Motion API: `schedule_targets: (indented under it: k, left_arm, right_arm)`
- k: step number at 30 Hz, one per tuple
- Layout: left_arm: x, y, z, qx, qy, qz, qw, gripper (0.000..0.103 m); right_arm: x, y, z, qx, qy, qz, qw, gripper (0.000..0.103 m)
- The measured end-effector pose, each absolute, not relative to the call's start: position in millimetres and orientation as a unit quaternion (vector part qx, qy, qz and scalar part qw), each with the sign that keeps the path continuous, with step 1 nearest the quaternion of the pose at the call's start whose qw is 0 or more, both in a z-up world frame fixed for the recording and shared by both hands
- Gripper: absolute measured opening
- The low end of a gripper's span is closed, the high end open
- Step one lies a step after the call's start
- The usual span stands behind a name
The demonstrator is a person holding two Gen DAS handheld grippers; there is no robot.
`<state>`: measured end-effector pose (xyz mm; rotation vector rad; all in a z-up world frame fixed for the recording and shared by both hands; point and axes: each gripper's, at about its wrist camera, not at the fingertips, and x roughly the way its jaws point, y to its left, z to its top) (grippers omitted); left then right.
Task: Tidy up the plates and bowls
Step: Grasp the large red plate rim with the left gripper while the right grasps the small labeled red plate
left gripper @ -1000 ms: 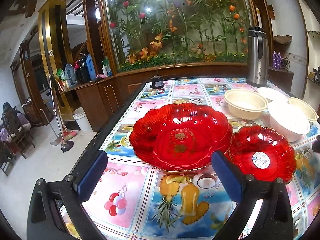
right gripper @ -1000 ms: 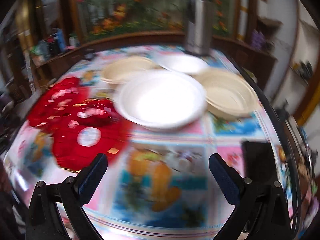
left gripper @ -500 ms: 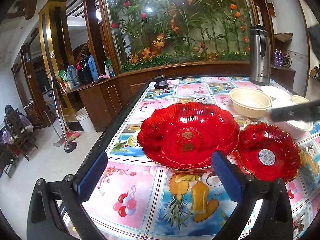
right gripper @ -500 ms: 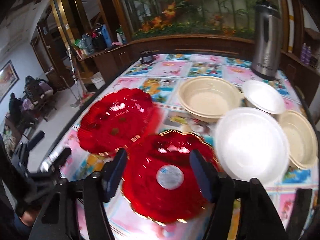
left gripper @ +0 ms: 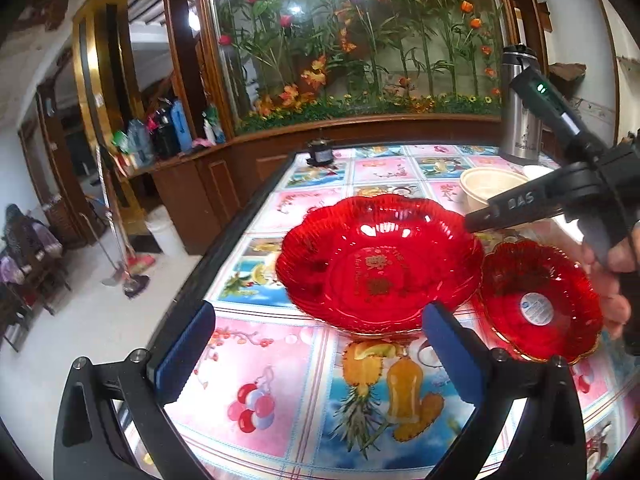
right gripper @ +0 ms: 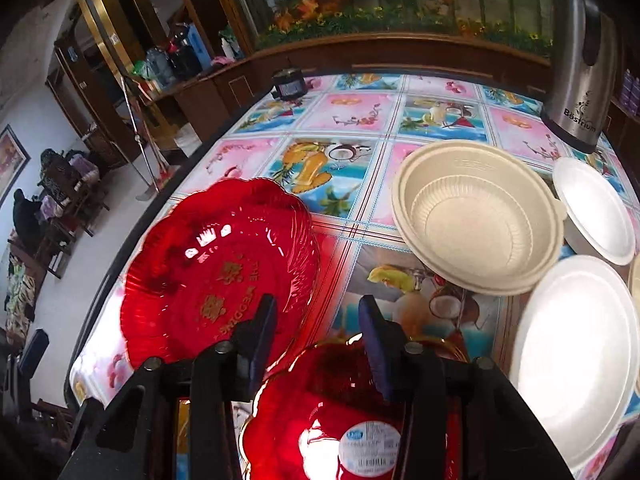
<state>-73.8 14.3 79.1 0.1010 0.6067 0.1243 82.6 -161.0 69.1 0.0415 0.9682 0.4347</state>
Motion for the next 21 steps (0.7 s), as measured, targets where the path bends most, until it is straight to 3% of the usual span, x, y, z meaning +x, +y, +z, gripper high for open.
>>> schedule_targets:
  k: [5, 6, 8, 10, 16, 18, 21]
  left_arm:
    - [-36.9, 53.6, 82.3, -0.042, 0.367, -0.004, 0.929, 0.102]
    - [-29.0, 60.0, 81.3, -0.050, 0.378, -0.004, 0.925, 0.098]
    - [-10.3, 75.1, 80.4, -0.069, 0.396, -0.001, 0.916, 0.072]
    - [9.0, 86.9, 74.9, -0.094, 0.421, -0.008, 0.902, 0.060]
    - [48.4, 97.4, 54.3, -0.122, 0.453, -0.010, 0.883, 0.058]
    - [58.3, 98.3, 43.4, -0.131, 0.465, -0.006, 0.875, 0.038]
    - [62.6, 97.8, 35.4, -0.127, 0.470, 0.002, 0.873, 0.031]
  right_arm:
    - [94.5, -158.3, 62.4, 0.017, 0.471, 0.201, 0.858, 0.036]
    - [96.0, -157.7, 62.3, 0.017, 0.472, 0.201, 0.858, 0.035]
    - [97.0, -156.6, 62.6, 0.016, 0.471, 0.202, 0.859, 0.035]
    - [98.1, -155.2, 62.7, 0.016, 0.471, 0.203, 0.858, 0.035]
    - [106.2, -147.3, 57.7, 0.022, 0.478, 0.209, 0.853, 0.026]
    - [109.6, -145.0, 53.3, 0.022, 0.484, 0.203, 0.851, 0.020]
    - [110.9, -142.8, 48.4, 0.017, 0.485, 0.195, 0.852, 0.009]
